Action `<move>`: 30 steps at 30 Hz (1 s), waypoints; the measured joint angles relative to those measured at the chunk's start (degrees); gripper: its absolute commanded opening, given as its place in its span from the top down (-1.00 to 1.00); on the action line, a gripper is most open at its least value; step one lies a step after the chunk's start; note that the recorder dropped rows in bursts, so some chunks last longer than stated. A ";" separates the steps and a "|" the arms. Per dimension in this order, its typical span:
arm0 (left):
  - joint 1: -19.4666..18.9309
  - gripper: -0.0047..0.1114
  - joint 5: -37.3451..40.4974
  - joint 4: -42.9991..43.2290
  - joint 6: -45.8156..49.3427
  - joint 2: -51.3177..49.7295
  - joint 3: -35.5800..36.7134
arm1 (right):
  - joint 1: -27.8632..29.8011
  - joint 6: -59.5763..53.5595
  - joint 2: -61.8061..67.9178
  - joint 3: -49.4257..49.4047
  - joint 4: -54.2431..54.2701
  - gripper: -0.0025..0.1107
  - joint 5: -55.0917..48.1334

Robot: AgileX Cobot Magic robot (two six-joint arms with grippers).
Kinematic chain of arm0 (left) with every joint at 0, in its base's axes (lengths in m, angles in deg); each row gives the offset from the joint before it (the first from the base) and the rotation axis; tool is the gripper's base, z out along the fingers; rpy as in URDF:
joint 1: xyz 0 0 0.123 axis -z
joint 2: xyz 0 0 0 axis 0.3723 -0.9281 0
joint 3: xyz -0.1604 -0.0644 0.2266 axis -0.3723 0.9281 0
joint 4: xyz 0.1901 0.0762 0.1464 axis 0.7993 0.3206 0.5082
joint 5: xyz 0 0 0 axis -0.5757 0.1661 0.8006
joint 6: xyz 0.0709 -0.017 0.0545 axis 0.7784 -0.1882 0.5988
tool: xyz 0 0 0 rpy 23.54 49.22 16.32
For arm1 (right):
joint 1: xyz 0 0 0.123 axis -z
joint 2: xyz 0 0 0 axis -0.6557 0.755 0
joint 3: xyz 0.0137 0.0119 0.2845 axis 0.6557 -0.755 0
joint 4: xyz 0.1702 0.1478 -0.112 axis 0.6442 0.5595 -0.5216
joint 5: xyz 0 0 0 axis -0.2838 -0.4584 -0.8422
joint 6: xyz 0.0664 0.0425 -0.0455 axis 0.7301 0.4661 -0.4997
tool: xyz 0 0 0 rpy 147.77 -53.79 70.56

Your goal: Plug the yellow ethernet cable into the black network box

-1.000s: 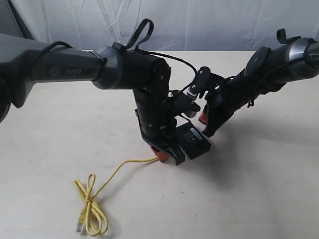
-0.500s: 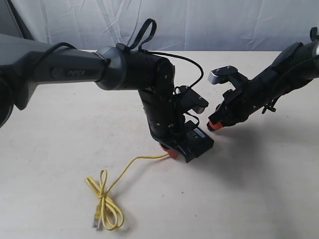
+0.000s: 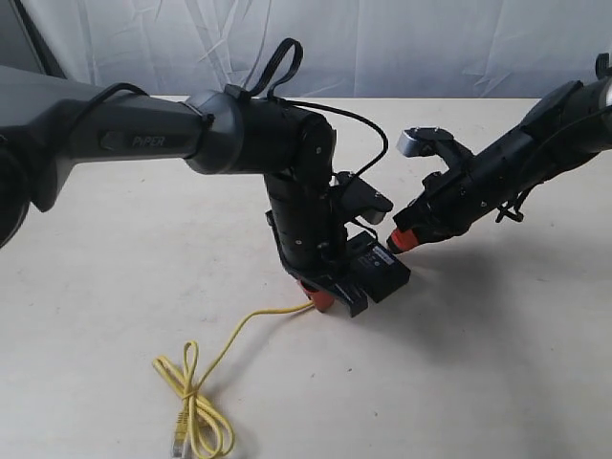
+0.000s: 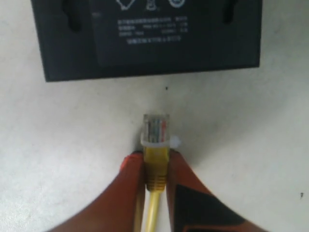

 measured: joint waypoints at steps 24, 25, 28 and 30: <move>0.00 0.92 -2.78 -0.37 -0.53 -1.36 -2.00 | 0.00 0.38 0.00 0.00 2.57 0.97 -2.95; 0.00 0.92 -2.76 -0.37 -0.53 -1.36 -2.00 | 0.00 0.38 0.00 0.00 2.57 0.97 -2.95; 0.00 0.92 -2.80 -0.37 -0.53 -1.36 -2.00 | 0.00 0.38 0.00 0.00 2.57 0.97 -2.72; 0.00 0.92 -2.66 -0.37 -0.53 -1.39 -2.09 | 0.00 0.38 0.00 0.00 2.57 0.97 -2.49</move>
